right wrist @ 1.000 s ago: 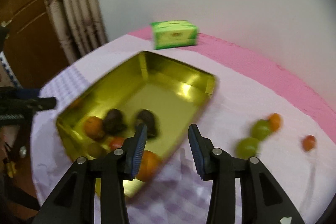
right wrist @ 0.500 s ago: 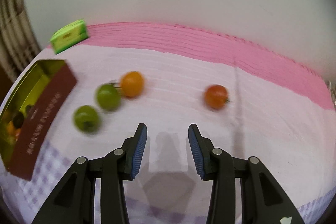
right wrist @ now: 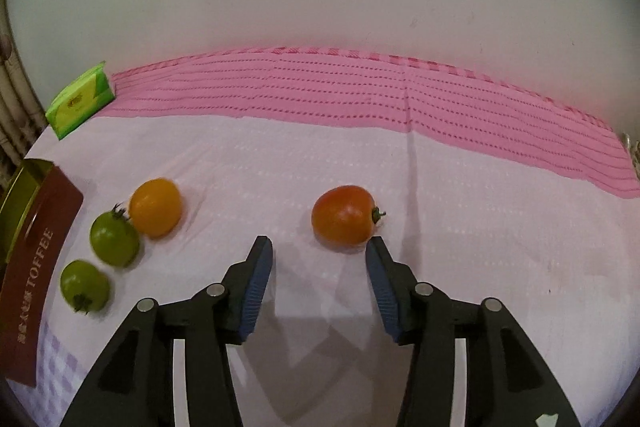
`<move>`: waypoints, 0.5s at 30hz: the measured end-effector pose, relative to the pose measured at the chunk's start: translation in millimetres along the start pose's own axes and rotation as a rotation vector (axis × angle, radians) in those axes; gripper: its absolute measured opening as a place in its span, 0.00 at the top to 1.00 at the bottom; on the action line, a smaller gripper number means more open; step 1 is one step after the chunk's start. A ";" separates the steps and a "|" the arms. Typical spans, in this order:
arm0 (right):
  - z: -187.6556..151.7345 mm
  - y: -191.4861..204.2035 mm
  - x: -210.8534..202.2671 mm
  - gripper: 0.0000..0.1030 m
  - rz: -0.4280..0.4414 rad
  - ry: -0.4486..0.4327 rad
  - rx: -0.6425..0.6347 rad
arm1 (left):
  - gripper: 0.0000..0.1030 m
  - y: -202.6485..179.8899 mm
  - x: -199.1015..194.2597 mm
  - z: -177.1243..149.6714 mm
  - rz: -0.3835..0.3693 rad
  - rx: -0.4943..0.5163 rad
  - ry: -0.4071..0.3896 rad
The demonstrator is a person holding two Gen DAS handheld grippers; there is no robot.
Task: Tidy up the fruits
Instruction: 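Grasp the orange-red tomato with the right tool while the left tool moves to the green tomatoes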
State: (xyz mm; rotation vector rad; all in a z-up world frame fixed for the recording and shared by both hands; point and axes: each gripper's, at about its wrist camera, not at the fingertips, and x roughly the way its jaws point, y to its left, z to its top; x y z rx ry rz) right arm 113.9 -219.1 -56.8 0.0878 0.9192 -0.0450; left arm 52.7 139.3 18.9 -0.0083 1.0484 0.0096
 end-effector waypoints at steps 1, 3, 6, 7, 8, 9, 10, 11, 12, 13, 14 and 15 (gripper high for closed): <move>1.6 -0.2 3.0 0.55 -0.004 0.003 0.000 | 0.31 -5.8 0.8 1.9 -0.010 0.004 -0.001; 4.2 -0.3 6.8 0.55 -0.006 -0.001 -0.004 | 0.31 -22.7 4.1 9.2 -0.039 0.022 0.008; 8.4 -4.0 10.5 0.55 -0.009 -0.004 -0.002 | 0.31 -45.6 6.2 17.7 -0.059 0.043 0.000; 10.0 -5.6 11.7 0.55 -0.003 -0.006 0.005 | 0.31 -51.6 6.7 20.0 -0.063 0.048 -0.001; 10.7 -6.8 13.0 0.55 -0.001 -0.008 0.009 | 0.31 -58.2 7.9 22.5 -0.067 0.050 -0.001; 11.7 -7.5 14.4 0.55 -0.002 -0.009 0.009 | 0.31 -66.0 10.4 24.8 -0.076 0.055 0.004; 12.0 -7.7 14.4 0.55 0.000 -0.008 0.006 | 0.31 -71.6 12.4 26.2 -0.084 0.058 0.007; 11.4 -7.4 14.0 0.56 0.001 -0.009 0.001 | 0.31 -75.8 13.9 27.3 -0.088 0.060 0.009; 10.9 -7.7 13.9 0.57 -0.001 -0.009 0.000 | 0.31 -82.5 16.6 28.5 -0.092 0.063 0.013; 10.2 -7.4 13.2 0.63 -0.003 -0.010 0.000 | 0.31 -87.2 18.6 29.7 -0.096 0.064 0.016; 9.7 -7.2 12.5 0.68 0.000 -0.011 -0.002 | 0.31 -91.7 20.6 30.2 -0.104 0.066 0.019; 8.7 -7.5 11.7 0.69 0.000 -0.011 -0.002 | 0.31 -97.8 23.7 30.6 -0.110 0.068 0.026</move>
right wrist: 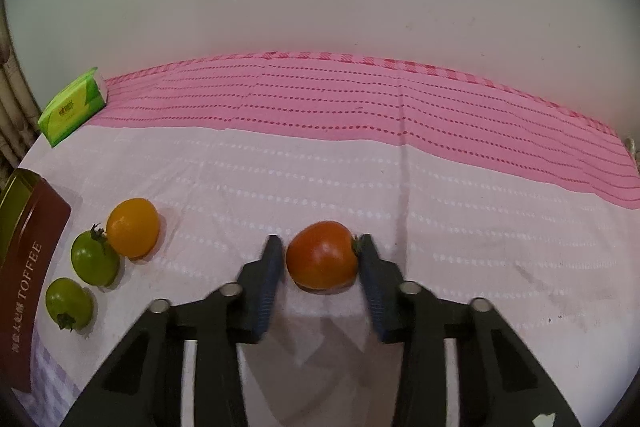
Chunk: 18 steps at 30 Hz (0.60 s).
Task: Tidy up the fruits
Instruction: 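Grasp the orange-red tomato with the right tool while the left tool moves to the green tomatoes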
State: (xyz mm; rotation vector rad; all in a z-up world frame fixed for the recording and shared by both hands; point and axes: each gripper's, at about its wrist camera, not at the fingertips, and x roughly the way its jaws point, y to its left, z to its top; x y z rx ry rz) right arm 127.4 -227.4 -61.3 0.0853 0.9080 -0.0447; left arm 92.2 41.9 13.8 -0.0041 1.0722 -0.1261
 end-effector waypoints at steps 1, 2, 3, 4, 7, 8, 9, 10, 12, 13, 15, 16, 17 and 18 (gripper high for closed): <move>-1.3 -0.6 -1.3 0.69 0.004 0.000 0.002 | 0.31 -6.0 4.2 0.5 -0.004 0.002 0.007; -3.3 -2.6 -3.3 0.69 0.006 -0.001 0.005 | 0.31 -10.7 8.1 0.5 -0.014 0.006 0.015; -5.0 -3.5 -4.8 0.69 0.009 -0.002 0.008 | 0.31 -15.5 11.6 0.8 -0.021 0.009 0.023; -7.0 -3.9 -6.7 0.69 0.010 -0.003 0.012 | 0.31 -20.4 14.9 0.8 -0.029 0.012 0.031; -14.3 -2.2 -12.7 0.69 0.017 -0.004 0.008 | 0.31 -37.0 23.8 0.4 -0.061 0.036 0.019; -17.7 -0.6 -14.9 0.69 0.020 -0.004 0.007 | 0.31 -43.2 26.6 0.7 -0.068 0.049 0.012; -21.4 0.2 -17.9 0.69 0.025 -0.004 0.008 | 0.31 -47.2 28.4 1.3 -0.068 0.056 0.008; -25.7 1.1 -21.3 0.69 0.031 -0.005 0.009 | 0.31 -53.4 29.9 2.4 -0.060 0.075 -0.011; -33.0 3.4 -27.0 0.70 0.028 -0.005 0.000 | 0.31 -61.8 35.8 5.2 -0.060 0.097 -0.003; -37.4 4.5 -30.3 0.69 0.027 -0.005 -0.002 | 0.31 -65.0 38.5 6.1 -0.055 0.098 0.002; -44.4 5.9 -36.1 0.69 0.035 -0.005 -0.008 | 0.31 -72.5 42.8 7.3 -0.059 0.120 0.002; -48.4 7.4 -39.0 0.69 0.033 -0.005 -0.014 | 0.31 -76.1 45.3 7.5 -0.055 0.132 -0.001; -51.9 8.4 -41.7 0.69 0.035 -0.005 -0.014 | 0.31 -78.3 47.4 8.1 -0.049 0.137 -0.002; -53.6 9.0 -43.0 0.69 0.038 -0.005 -0.014 | 0.31 -81.5 50.6 8.8 -0.042 0.147 0.000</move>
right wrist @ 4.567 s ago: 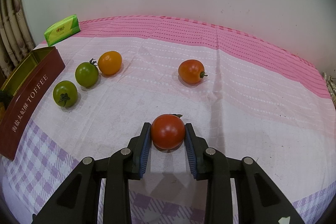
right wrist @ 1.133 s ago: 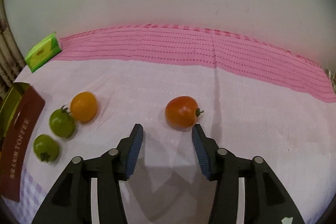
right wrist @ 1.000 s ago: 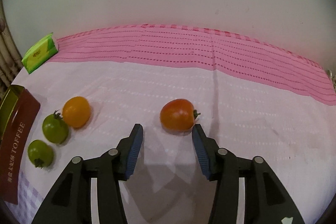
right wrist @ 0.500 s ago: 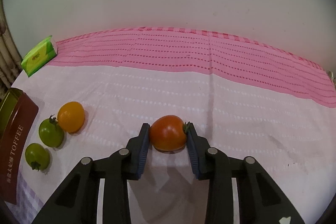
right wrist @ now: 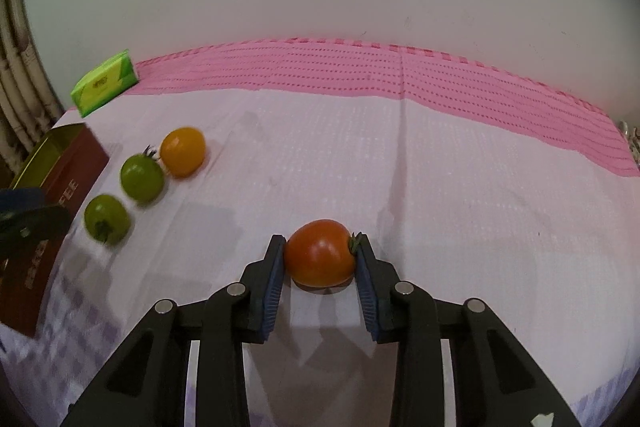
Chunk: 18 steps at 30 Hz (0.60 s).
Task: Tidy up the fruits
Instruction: 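Grasp the orange-red tomato with the right tool while the left tool moves to the green tomatoes, then grasp a green tomato with the left tool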
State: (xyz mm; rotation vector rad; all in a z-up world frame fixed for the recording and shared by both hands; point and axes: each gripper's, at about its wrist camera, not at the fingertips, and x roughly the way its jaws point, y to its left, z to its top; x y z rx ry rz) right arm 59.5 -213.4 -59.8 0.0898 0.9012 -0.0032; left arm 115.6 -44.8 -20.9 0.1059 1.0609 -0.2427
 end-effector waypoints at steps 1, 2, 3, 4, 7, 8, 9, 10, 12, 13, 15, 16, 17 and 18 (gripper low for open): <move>-2.3 0.9 -1.6 0.69 0.002 0.000 -0.002 | 0.31 -1.9 3.1 0.9 0.002 0.007 0.003; -3.2 1.2 -2.4 0.69 0.002 0.000 -0.003 | 0.31 -3.4 5.9 1.2 0.004 0.011 0.008; -3.5 1.1 -2.7 0.69 0.002 0.000 -0.002 | 0.31 -4.9 9.8 2.6 0.007 0.013 0.017; -3.4 1.4 -2.4 0.69 0.002 0.001 -0.002 | 0.31 -5.6 12.8 3.6 0.003 0.012 0.021; -3.0 1.9 -2.4 0.69 0.001 0.001 -0.003 | 0.31 -7.1 19.8 5.7 0.004 0.002 0.032; -2.9 2.0 -2.5 0.69 0.001 0.001 -0.003 | 0.31 -7.2 21.5 6.5 -0.004 -0.001 0.031; -3.2 1.8 -2.7 0.69 0.003 0.000 -0.001 | 0.31 -7.5 24.2 7.9 -0.004 0.001 0.032; -3.2 1.3 -3.1 0.69 0.006 0.000 0.002 | 0.31 -8.2 25.7 8.4 -0.001 0.005 0.032; -3.7 -0.9 -3.8 0.69 0.011 -0.001 0.006 | 0.32 -9.7 28.5 10.2 0.001 0.013 0.027; -4.0 -0.9 -3.9 0.69 0.011 -0.001 0.006 | 0.33 -10.6 29.2 10.8 -0.001 0.015 0.027; -4.9 -1.8 -4.4 0.69 0.008 0.000 0.004 | 0.34 -12.2 30.5 10.9 -0.009 0.027 0.024; -4.7 -1.2 -4.3 0.69 0.006 0.000 0.002 | 0.37 -13.2 31.4 10.7 -0.008 0.033 0.025; -4.4 -0.7 -4.1 0.69 0.005 0.001 0.001 | 0.40 -14.1 31.7 10.2 -0.010 0.035 0.027; -4.4 -0.4 -4.0 0.69 0.005 0.001 0.001 | 0.42 -14.8 32.7 9.3 -0.016 0.040 0.031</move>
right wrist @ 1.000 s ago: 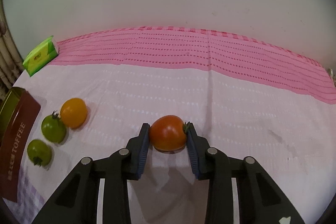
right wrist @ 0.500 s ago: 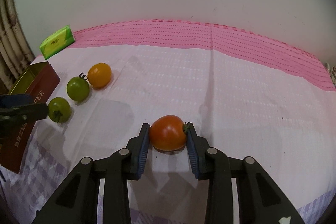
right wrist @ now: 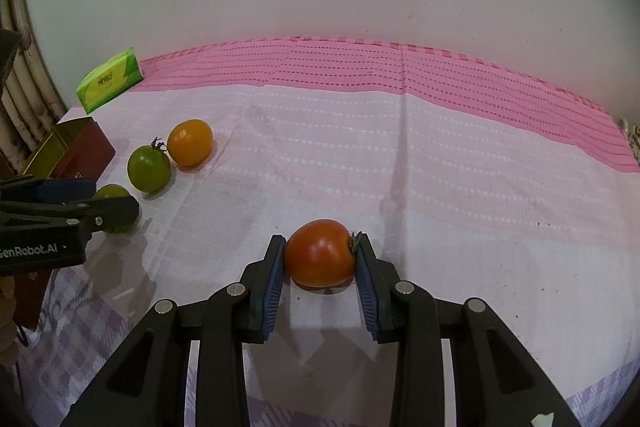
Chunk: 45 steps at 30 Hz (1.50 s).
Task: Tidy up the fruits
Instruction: 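Grasp a green tomato with the left tool, then carry the green tomato into the tin tray and open the left tool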
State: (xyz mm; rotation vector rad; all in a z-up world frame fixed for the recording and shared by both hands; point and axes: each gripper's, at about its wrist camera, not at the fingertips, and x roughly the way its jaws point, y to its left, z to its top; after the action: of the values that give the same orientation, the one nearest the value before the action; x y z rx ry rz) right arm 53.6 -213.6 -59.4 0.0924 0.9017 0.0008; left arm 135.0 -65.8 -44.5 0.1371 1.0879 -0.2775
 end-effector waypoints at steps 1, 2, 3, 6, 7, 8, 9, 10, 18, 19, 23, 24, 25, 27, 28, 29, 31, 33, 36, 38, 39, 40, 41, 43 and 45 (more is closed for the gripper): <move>0.0 0.1 0.1 0.69 0.000 0.000 0.000 | 0.45 -0.6 0.6 -0.8 -0.001 0.002 0.003; -0.1 0.3 0.3 0.69 -0.001 0.000 0.000 | 0.48 -1.2 1.2 -1.2 -0.001 0.000 0.006; 0.0 0.3 0.3 0.69 -0.001 0.000 0.000 | 0.50 -1.1 2.1 -2.2 -0.007 -0.001 0.010; 0.2 0.1 0.6 0.69 -0.001 0.000 -0.001 | 0.62 -0.5 3.7 -4.0 -0.020 -0.005 0.017; 0.1 0.1 0.6 0.69 -0.001 0.000 0.000 | 0.64 -0.3 3.4 -4.2 -0.021 -0.006 0.018; 0.1 0.2 0.5 0.69 -0.001 0.000 0.000 | 0.64 -0.2 2.8 -4.4 -0.015 -0.007 0.017; 0.2 0.5 0.5 0.69 -0.001 0.000 0.000 | 0.64 -0.4 2.1 -5.1 -0.006 -0.008 0.017; 0.1 0.5 0.4 0.69 -0.002 0.000 0.000 | 0.64 -0.1 1.1 -5.6 0.000 -0.008 0.016; 0.4 1.4 1.9 0.69 -0.009 0.002 -0.008 | 0.64 7.5 -18.1 -14.4 0.000 -0.018 0.009; 0.4 1.5 2.1 0.69 -0.011 0.002 -0.010 | 0.64 8.7 -20.5 -14.8 -0.001 -0.021 0.008; 0.5 2.2 2.6 0.69 -0.014 0.002 -0.014 | 0.64 24.4 -43.7 -22.6 -0.009 -0.044 -0.022; 0.5 2.2 2.6 0.69 -0.015 0.002 -0.014 | 0.64 29.4 -48.9 -25.9 -0.009 -0.047 -0.028; 0.5 2.5 2.6 0.69 -0.017 0.003 -0.016 | 0.64 36.9 -55.6 -29.9 -0.006 -0.052 -0.036; 0.4 2.9 2.7 0.69 -0.021 0.003 -0.018 | 0.64 49.2 -64.2 -36.5 0.005 -0.062 -0.045; 0.5 3.0 2.7 0.69 -0.023 0.003 -0.020 | 0.64 55.8 -68.2 -39.5 0.010 -0.066 -0.047; 0.5 3.2 2.8 0.69 -0.024 0.004 -0.021 | 0.64 63.9 -73.0 -43.3 0.018 -0.071 -0.050; 0.7 3.5 2.9 0.69 -0.026 0.004 -0.023 | 0.64 78.9 -79.9 -48.8 0.033 -0.082 -0.053; 0.6 4.2 3.0 0.69 -0.030 0.004 -0.025 | 0.64 97.1 -85.3 -55.0 0.055 -0.096 -0.055; 0.4 4.5 2.3 0.69 -0.033 0.004 -0.027 | 0.64 116.2 -87.0 -65.7 0.076 -0.114 -0.042; 0.3 5.0 2.2 0.69 -0.034 0.004 -0.027 | 0.64 128.5 -85.2 -73.0 0.087 -0.123 -0.027; 0.3 5.0 2.2 0.69 -0.035 0.005 -0.027 | 0.64 133.5 -84.1 -76.1 0.094 -0.129 -0.024; 0.6 5.0 2.4 0.69 -0.036 0.005 -0.028 | 0.64 137.0 -82.8 -78.7 0.097 -0.135 -0.019; 0.8 5.3 2.7 0.69 -0.038 0.005 -0.030 | 0.64 140.9 -82.0 -81.8 0.097 -0.138 -0.014; 0.8 5.3 2.8 0.69 -0.039 0.005 -0.030 | 0.64 147.8 -80.3 -86.8 0.098 -0.151 -0.003; 0.8 5.6 2.8 0.69 -0.040 0.005 -0.031 | 0.64 153.2 -77.8 -90.9 0.089 -0.156 0.009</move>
State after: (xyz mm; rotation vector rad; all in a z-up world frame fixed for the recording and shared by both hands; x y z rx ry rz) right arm 56.2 -208.0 -60.6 0.0457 0.9081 -0.0217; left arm 67.9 115.2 -21.2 0.0476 1.1053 -0.1113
